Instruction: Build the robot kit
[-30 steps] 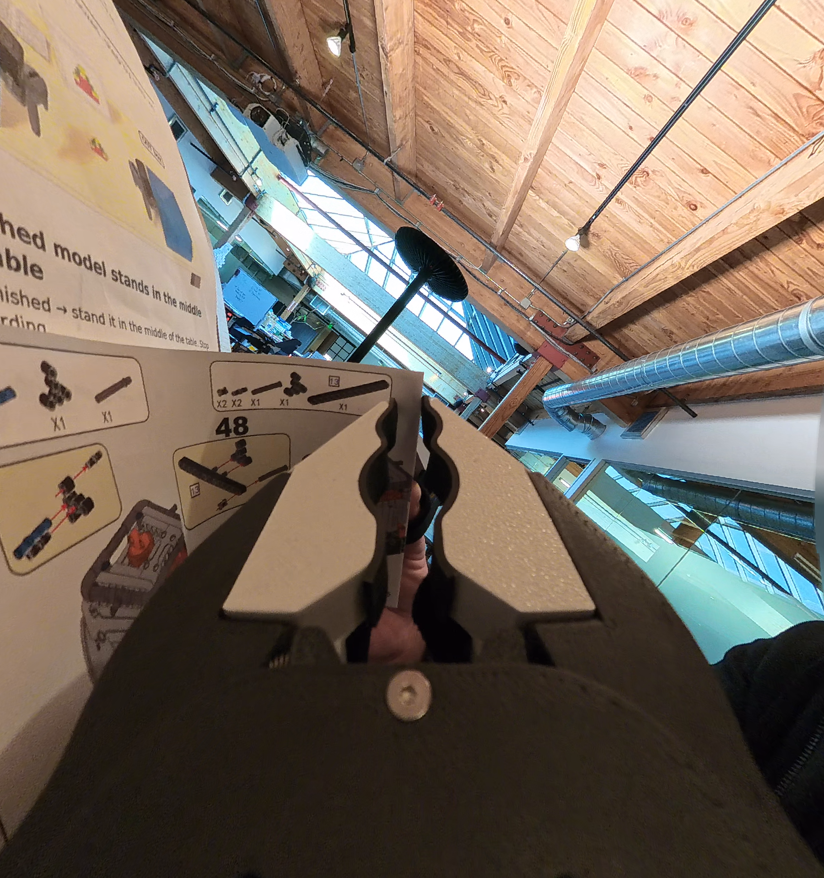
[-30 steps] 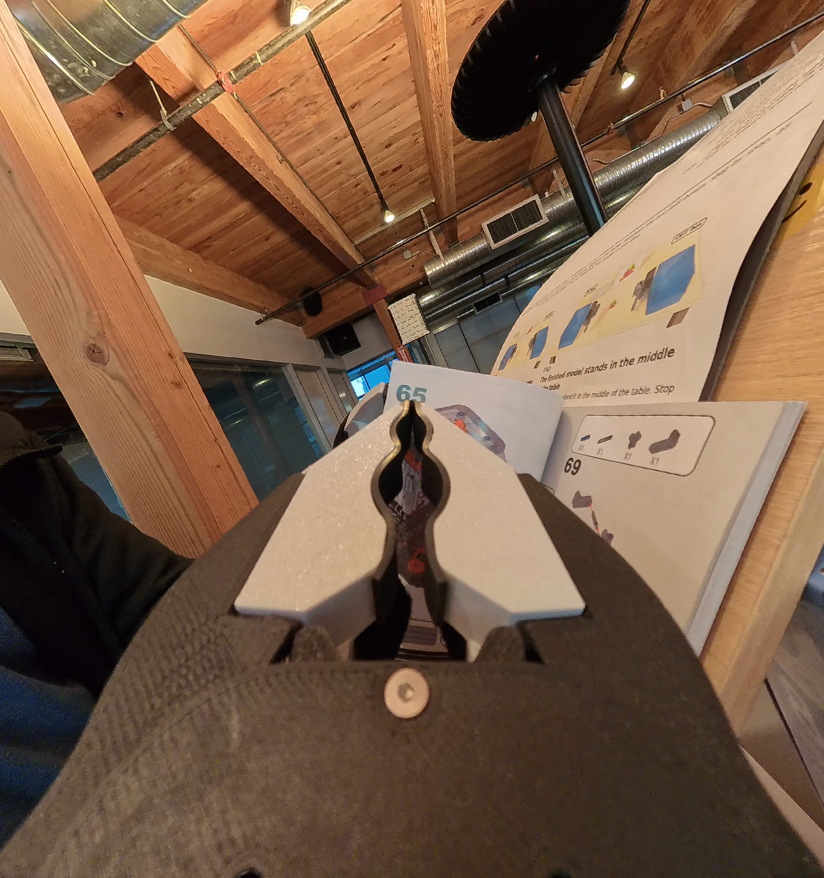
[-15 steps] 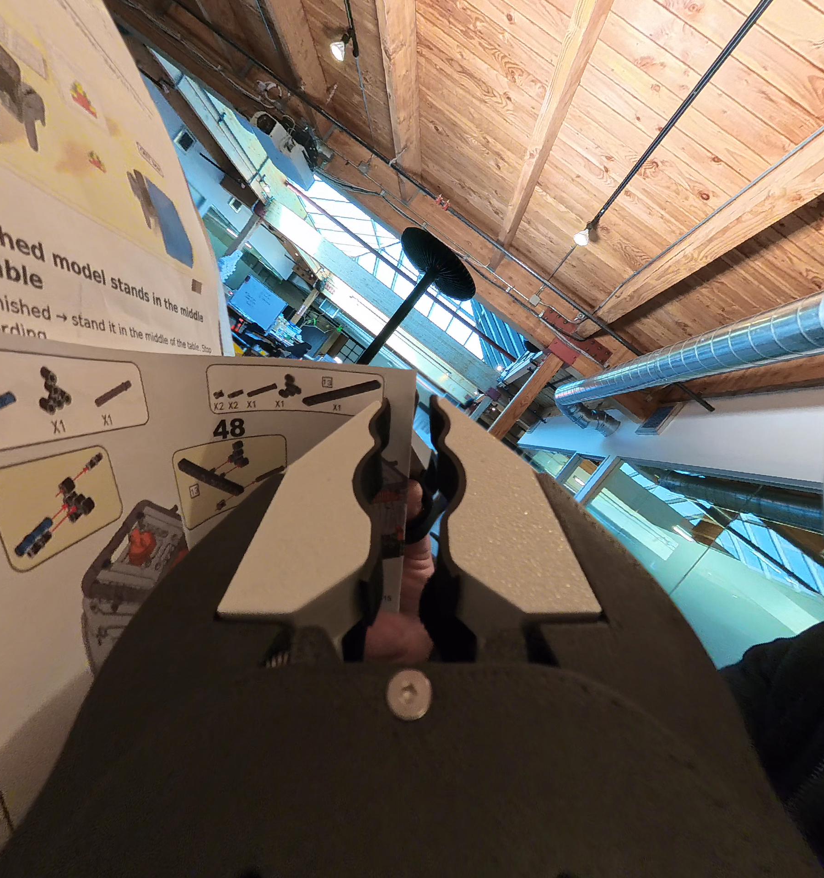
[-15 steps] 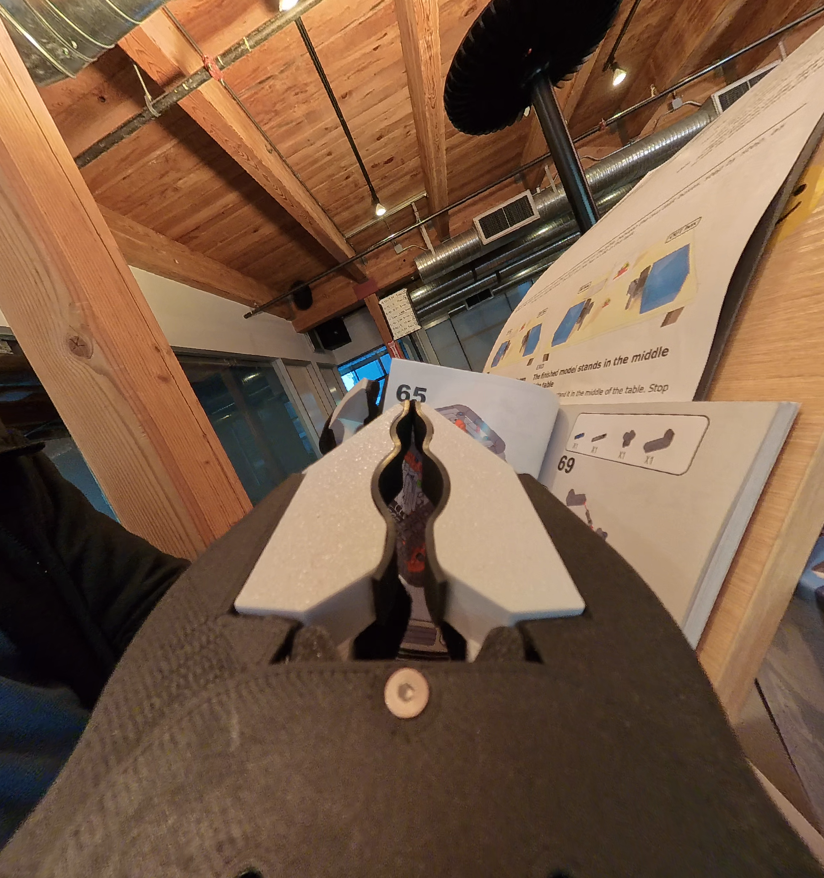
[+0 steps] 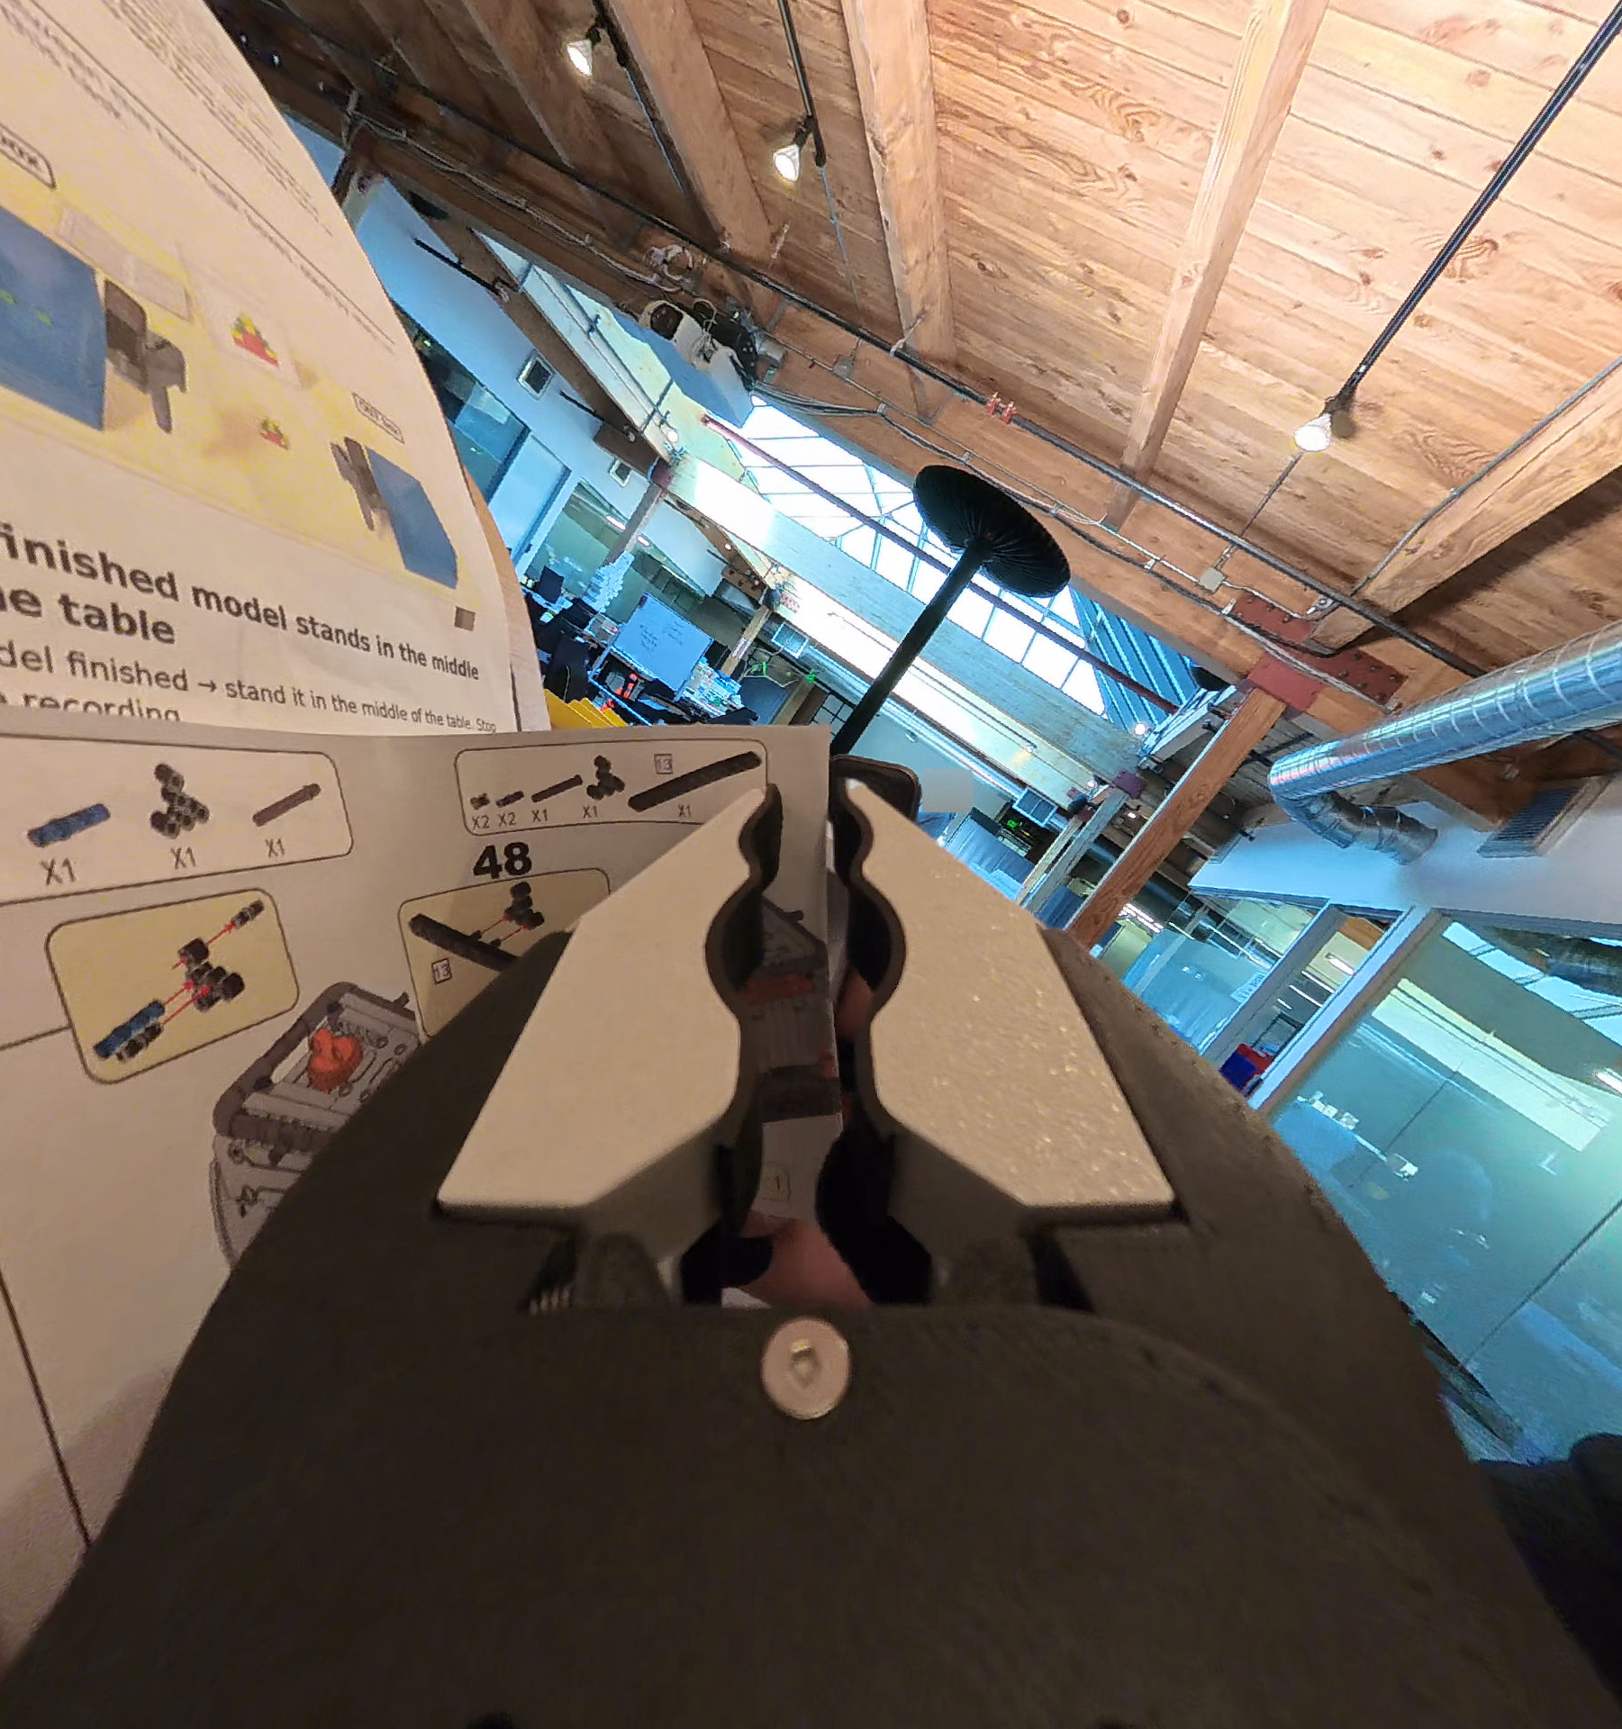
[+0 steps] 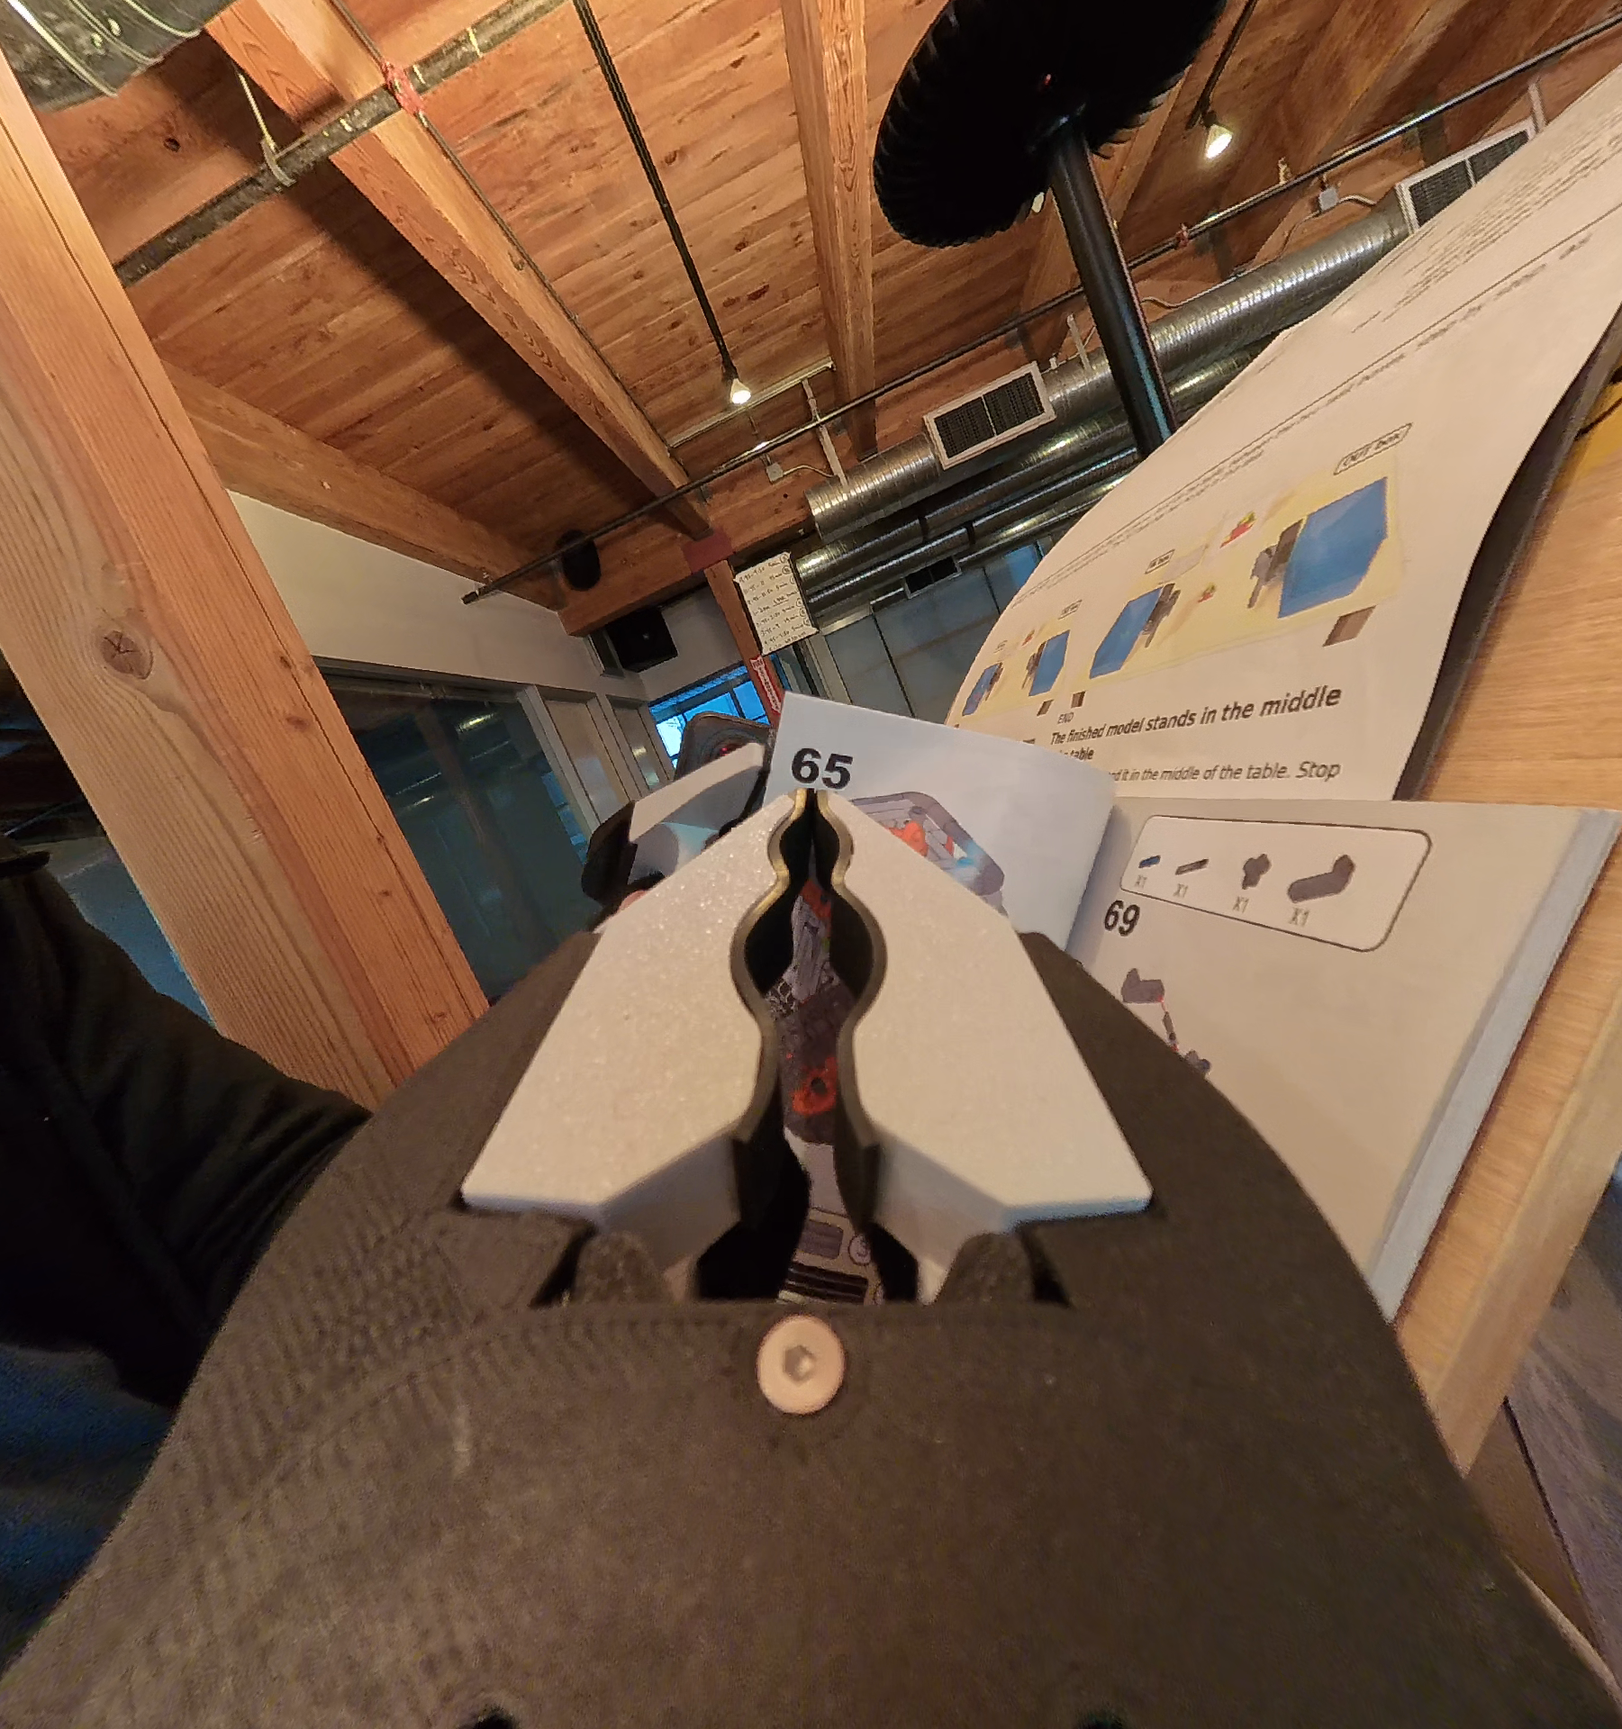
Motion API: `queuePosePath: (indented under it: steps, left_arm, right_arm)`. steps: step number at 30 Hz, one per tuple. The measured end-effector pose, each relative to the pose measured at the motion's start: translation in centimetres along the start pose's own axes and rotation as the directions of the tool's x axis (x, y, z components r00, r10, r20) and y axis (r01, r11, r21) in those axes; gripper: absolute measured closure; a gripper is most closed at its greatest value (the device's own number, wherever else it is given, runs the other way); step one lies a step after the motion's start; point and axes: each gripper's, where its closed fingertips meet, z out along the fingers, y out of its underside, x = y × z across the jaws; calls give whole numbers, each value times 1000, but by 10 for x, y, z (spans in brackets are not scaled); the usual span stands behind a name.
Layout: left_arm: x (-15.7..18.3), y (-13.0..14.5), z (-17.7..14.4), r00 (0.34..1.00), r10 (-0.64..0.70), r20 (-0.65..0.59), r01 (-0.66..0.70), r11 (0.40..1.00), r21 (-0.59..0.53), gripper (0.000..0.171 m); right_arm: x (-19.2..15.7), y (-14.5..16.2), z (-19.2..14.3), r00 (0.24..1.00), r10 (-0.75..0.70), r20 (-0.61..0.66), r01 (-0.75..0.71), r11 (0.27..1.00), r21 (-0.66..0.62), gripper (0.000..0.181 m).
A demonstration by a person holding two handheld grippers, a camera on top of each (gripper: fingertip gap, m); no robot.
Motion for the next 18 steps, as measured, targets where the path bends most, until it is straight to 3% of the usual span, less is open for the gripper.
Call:
queuePosePath:
  steps: [14, 16, 18]
  left_arm:
    - [1, 1, 1, 1000, 21, -1, -21, 1000, -24, 171]
    - [-1, -3, -1, 999, 41, 24, -41, 999, -16, 155]
    - [-5, -3, -3, 994, 89, 55, -88, 996, -35, 151]
  right_arm:
    - [2, 4, 2, 1000, -6, -9, 6, 1000, -16, 181]
    - [3, 4, 2, 1000, -4, -8, 4, 1000, -15, 181]
    - [3, 4, 2, 1000, -4, -8, 4, 1000, -13, 181]
